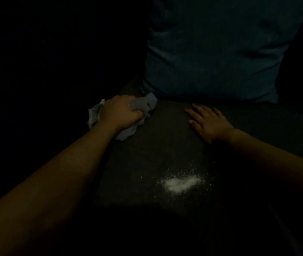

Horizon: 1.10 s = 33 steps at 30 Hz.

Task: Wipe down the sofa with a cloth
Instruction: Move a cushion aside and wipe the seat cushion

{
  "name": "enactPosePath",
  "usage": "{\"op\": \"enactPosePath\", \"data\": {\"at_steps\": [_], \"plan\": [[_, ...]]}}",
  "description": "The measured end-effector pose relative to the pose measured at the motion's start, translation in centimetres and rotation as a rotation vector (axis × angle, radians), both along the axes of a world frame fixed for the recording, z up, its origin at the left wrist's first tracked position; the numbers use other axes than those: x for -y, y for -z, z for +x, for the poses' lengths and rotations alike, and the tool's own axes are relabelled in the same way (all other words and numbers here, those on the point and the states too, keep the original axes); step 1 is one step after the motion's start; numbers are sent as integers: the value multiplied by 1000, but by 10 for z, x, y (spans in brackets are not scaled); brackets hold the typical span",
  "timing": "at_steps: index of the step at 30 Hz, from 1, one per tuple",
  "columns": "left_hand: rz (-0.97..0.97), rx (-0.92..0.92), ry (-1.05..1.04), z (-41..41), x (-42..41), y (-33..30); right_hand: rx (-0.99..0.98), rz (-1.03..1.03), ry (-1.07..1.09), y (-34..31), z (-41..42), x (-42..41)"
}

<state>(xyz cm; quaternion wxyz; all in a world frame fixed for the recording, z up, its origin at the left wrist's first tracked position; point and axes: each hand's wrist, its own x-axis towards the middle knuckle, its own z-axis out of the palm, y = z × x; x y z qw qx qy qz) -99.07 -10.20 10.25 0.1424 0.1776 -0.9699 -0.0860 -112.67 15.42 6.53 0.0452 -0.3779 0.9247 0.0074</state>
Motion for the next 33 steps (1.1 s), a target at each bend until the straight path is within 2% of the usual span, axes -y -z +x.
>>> {"op": "enactPosePath", "data": {"at_steps": [4,8,11,14,16,19,20,23,24,28,33], "plan": [[53,20,100,61,-17,13,1,101,58,-15,12,5],[13,73,110,146,-46,5,54,262,130,-35,21,17],[-33,100,238,213,-70,-5,21,259,66,-51,29,30],[98,167,293,243,-73,-25,47,255,27,-45,38,42],[176,47,190,217,-60,-48,63,229,38,-25,40,44],[232,-129,44,122,-25,-68,78,148,56,-8,36,43],[222,-110,27,90,-15,-64,71,138,55,-6,35,43],[83,205,-67,23,-1,-23,46,123,50,-2,32,45],[46,240,-94,9,2,-9,41,103,57,-1,31,45],[66,185,-39,-14,13,2,48,52,63,2,27,45],[106,132,66,15,-4,-5,57,69,72,2,24,43]]}}
